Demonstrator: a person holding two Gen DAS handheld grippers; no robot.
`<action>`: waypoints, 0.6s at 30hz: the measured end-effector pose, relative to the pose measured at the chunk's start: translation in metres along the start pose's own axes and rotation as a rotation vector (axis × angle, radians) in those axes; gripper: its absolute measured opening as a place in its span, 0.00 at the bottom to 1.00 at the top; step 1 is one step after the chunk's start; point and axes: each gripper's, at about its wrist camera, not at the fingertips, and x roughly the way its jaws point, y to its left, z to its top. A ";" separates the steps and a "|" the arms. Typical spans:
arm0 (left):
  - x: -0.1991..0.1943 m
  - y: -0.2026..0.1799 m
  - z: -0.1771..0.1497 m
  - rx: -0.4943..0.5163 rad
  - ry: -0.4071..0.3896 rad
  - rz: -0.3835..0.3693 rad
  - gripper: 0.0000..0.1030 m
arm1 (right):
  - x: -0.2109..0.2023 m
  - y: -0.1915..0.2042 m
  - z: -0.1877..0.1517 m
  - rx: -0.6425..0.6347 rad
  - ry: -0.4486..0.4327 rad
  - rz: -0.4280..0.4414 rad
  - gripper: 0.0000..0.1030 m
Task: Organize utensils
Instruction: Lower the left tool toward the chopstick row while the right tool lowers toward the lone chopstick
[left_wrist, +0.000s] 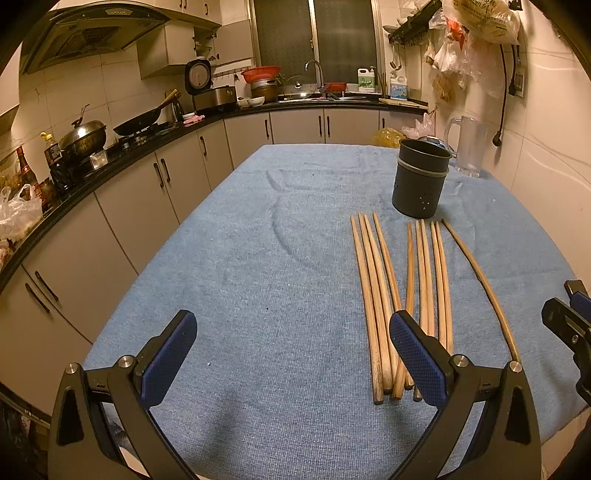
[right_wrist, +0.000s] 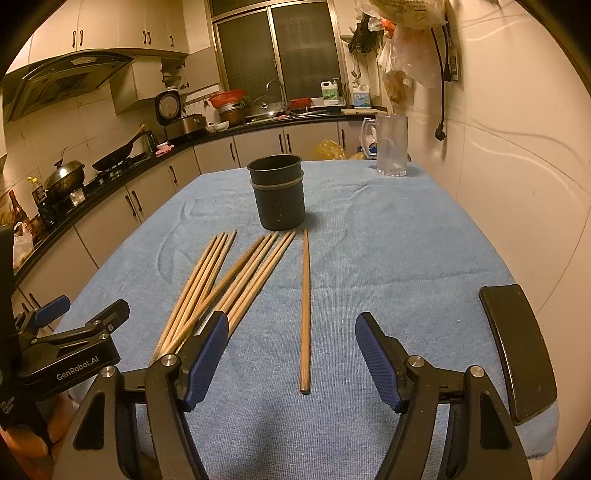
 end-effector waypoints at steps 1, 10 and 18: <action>0.000 0.000 0.000 0.000 0.001 0.000 1.00 | 0.000 0.000 0.000 0.000 0.000 0.000 0.73; 0.003 0.000 -0.002 0.002 0.009 -0.002 1.00 | 0.003 -0.002 0.000 0.007 0.013 0.004 0.73; 0.005 0.000 -0.003 0.001 0.013 -0.001 1.00 | 0.008 -0.003 0.002 0.010 0.023 0.007 0.73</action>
